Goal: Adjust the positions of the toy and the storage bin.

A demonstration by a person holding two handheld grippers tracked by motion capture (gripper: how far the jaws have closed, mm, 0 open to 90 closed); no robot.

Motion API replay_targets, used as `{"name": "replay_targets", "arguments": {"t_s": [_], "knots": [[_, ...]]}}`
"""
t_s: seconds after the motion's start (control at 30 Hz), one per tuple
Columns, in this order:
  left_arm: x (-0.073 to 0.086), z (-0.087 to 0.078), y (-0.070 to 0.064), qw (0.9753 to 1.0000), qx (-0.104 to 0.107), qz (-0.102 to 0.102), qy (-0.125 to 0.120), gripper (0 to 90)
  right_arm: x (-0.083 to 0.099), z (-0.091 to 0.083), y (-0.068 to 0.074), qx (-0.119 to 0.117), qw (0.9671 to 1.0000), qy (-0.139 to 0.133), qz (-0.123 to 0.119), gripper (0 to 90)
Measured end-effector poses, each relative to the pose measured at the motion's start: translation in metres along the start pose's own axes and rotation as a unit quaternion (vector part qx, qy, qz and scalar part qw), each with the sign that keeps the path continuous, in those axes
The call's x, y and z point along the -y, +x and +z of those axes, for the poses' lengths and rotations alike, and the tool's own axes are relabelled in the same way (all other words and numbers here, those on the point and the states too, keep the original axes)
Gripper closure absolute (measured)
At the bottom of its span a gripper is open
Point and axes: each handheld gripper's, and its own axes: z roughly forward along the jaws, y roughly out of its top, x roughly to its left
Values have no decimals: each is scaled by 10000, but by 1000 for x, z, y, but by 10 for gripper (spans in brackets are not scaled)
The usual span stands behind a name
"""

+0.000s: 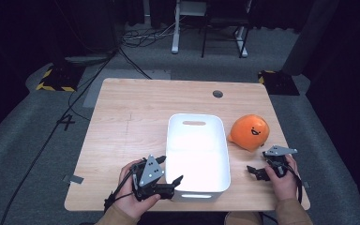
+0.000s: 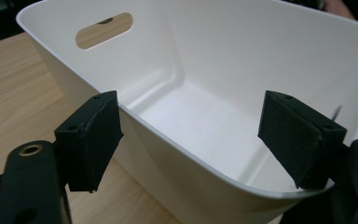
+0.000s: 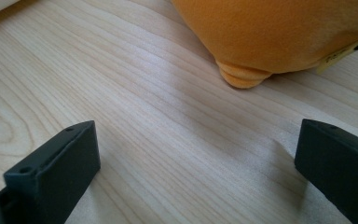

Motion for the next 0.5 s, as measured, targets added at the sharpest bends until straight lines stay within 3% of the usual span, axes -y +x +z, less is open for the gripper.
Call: {"name": "replay_targets", "arguments": {"t_s": [0.17,0.2,0.5], "knots": [[-6,-8,8,9999,13,31,-156,218,0,0,0,0,10000,0,-1,0],[-6,-9,10,9998,-6,-41,-185,218,0,0,0,0,10000,0,-1,0],[-3,-15,39,9981,-379,-274,-396,221,0,0,0,4,10000,0,-3,0]]}}
